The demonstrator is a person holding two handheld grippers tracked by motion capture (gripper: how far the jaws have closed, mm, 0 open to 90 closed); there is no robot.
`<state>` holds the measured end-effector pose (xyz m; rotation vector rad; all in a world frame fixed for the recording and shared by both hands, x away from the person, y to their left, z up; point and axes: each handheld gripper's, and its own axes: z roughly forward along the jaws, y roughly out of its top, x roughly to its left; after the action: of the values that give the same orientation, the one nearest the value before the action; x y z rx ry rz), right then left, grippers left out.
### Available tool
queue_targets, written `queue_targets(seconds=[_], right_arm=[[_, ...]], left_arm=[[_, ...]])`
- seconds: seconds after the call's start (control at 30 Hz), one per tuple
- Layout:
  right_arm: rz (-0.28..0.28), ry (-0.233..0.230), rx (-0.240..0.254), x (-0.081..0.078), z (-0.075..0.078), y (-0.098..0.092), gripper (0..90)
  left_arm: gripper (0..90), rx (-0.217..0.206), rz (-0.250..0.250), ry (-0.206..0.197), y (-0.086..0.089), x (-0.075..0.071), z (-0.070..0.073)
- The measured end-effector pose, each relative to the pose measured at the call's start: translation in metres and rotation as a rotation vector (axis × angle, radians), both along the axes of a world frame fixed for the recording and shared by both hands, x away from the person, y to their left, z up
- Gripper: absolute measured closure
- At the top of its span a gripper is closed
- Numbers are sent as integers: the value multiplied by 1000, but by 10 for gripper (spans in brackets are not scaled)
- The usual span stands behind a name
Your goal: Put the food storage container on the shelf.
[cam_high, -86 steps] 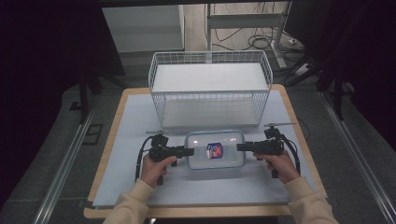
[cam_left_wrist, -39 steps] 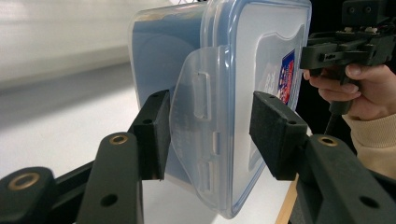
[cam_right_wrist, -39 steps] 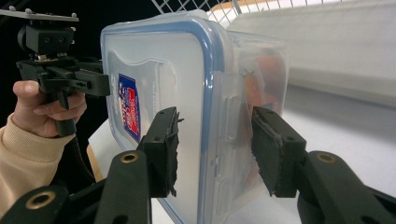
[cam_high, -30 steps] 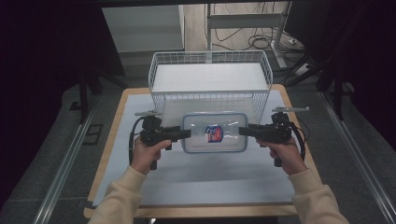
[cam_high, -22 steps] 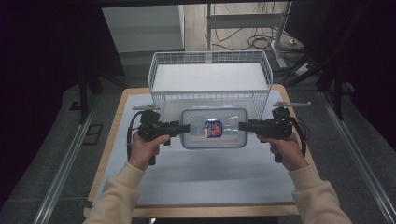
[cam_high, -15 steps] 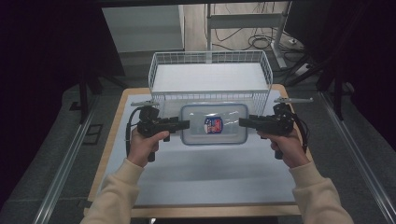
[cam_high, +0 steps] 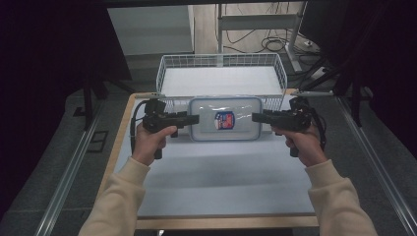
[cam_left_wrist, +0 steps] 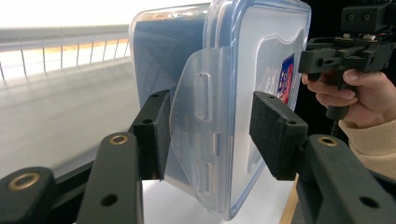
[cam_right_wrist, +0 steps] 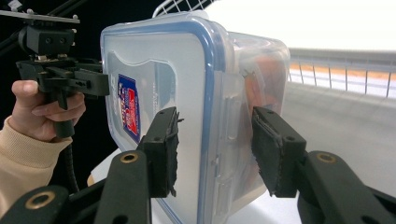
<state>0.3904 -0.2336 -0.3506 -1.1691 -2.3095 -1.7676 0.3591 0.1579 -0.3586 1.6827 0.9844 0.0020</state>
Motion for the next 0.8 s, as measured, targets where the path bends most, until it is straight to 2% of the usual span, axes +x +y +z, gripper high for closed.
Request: queue_targets(seconds=[0.13, 0.27, 0.53, 0.8], right_arm=[[-2, -13, -1, 3, 10, 2, 527], [-4, -24, 1, 10, 18, 5, 527], [-6, -22, 12, 20, 22, 6, 526], [-12, -21, 7, 35, 31, 5, 526]], left_arm=[[495, 2, -1, -15, 2, 4, 9], [495, 3, 1, -10, 4, 10, 16], [495, 11, 2, -13, 5, 23, 24], [494, 15, -9, -21, 5, 41, 33]])
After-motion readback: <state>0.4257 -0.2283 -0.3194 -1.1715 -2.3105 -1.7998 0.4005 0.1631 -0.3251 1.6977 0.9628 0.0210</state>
